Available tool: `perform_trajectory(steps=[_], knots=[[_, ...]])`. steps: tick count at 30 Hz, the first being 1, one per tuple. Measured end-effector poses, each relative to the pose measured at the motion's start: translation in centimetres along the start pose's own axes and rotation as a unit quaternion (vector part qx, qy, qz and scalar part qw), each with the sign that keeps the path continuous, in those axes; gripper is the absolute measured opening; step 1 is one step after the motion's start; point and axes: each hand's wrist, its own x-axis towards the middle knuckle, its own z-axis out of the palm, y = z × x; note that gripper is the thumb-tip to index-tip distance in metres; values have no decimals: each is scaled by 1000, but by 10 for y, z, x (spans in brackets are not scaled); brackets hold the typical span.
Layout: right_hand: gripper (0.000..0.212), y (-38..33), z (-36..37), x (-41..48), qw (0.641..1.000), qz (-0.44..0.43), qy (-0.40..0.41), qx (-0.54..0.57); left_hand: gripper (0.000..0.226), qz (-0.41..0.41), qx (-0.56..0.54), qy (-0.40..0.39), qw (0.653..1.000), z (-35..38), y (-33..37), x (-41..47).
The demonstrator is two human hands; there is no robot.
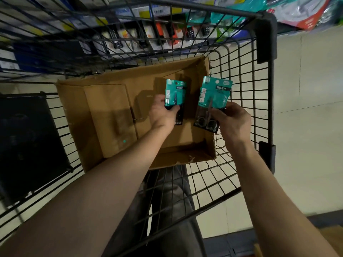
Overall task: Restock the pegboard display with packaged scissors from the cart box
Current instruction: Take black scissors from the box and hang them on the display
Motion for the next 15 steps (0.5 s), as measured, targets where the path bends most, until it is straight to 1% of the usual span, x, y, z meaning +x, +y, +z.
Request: perform_trajectory(steps=[2,5,7,9,12,15], knots=[[15,-5,0,-12,1000,9,-18,-1,51,5,-9,-2,1000,-28,11,-14],[18,-17,-3,-35,999,24,-46,-13,48,24,20,-24,999,-72,30,-39],[21,-30,-6,-53,998,39,-57,6,48,37,31,-44,998,-99,42,-56],[20,-46,-14,-74,996,62,-63,34,47,49,24,-63,996,-124,56,-73],[17,-71,-32,-105,994,60,-60,66,46,75,8,-77,994,-153,83,-100],[10,-97,-57,-137,995,39,-34,91,40,114,-13,-112,987,-172,112,-133]])
